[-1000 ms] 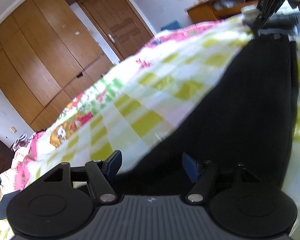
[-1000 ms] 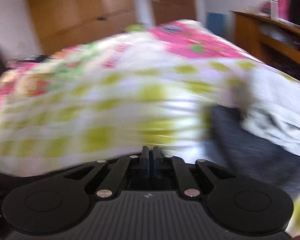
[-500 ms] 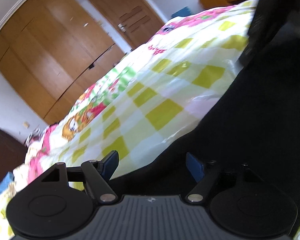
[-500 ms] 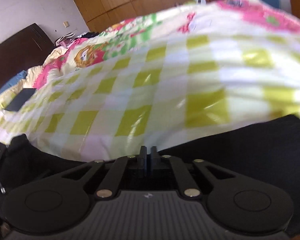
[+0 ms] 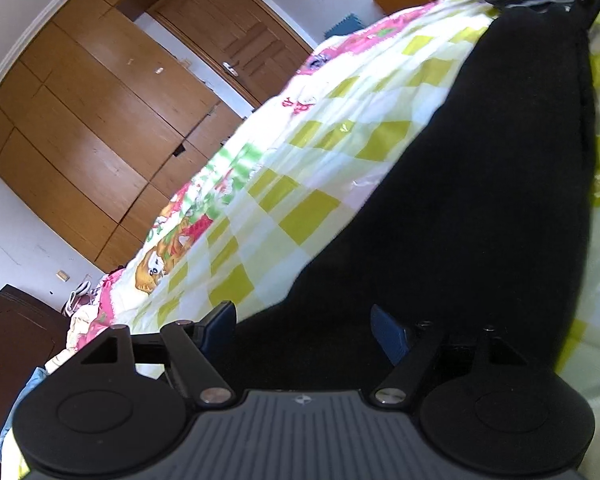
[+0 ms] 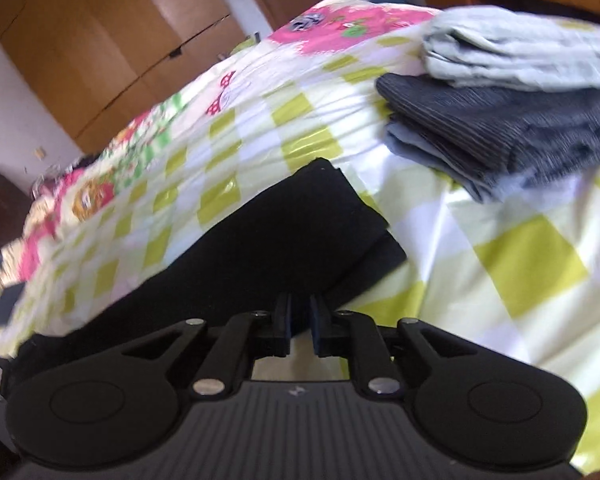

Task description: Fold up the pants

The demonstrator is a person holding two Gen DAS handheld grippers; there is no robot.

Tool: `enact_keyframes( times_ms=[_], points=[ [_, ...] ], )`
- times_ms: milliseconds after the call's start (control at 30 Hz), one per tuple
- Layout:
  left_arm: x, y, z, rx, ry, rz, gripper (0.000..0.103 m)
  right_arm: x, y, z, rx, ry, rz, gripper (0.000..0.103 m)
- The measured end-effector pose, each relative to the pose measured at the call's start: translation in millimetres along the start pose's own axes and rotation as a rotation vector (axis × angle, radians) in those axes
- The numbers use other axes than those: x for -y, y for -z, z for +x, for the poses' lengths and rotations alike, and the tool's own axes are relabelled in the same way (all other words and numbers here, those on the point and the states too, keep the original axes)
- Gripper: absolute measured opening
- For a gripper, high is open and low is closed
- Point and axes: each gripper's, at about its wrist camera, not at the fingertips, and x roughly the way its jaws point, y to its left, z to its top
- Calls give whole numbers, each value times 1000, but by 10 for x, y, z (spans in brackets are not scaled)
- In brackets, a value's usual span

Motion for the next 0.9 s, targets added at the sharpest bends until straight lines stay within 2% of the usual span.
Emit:
enact_keyframes(
  times_ms=[100,233,333,433,500,567,633,733,900],
  points=[
    [31,19,-59,2,1,-13,85,67,46,30,22,-8,59,14],
    [54,-45,-121,28,1,-10,85,238,77,173,42,-71,252,22],
    [83,-104,-166,48,25,-25,86,268,43,178,72,-48,315,25],
    [179,-125,-235,85,28,38,86,149,-9,-7,117,20,241,26],
    [206,-111,-272,102,63,40,87,97,-54,-98,163,-3,198,26],
    [245,-103,-276,105,70,38,87,130,-129,-86,204,7,227,26],
    [246,-111,-275,99,72,24,87,219,-198,38,171,-20,284,26],
    [217,-120,-273,95,85,4,87,313,-194,254,75,3,330,25],
    [238,-120,-244,96,92,0,87,438,-135,376,96,-56,452,26]
  ],
)
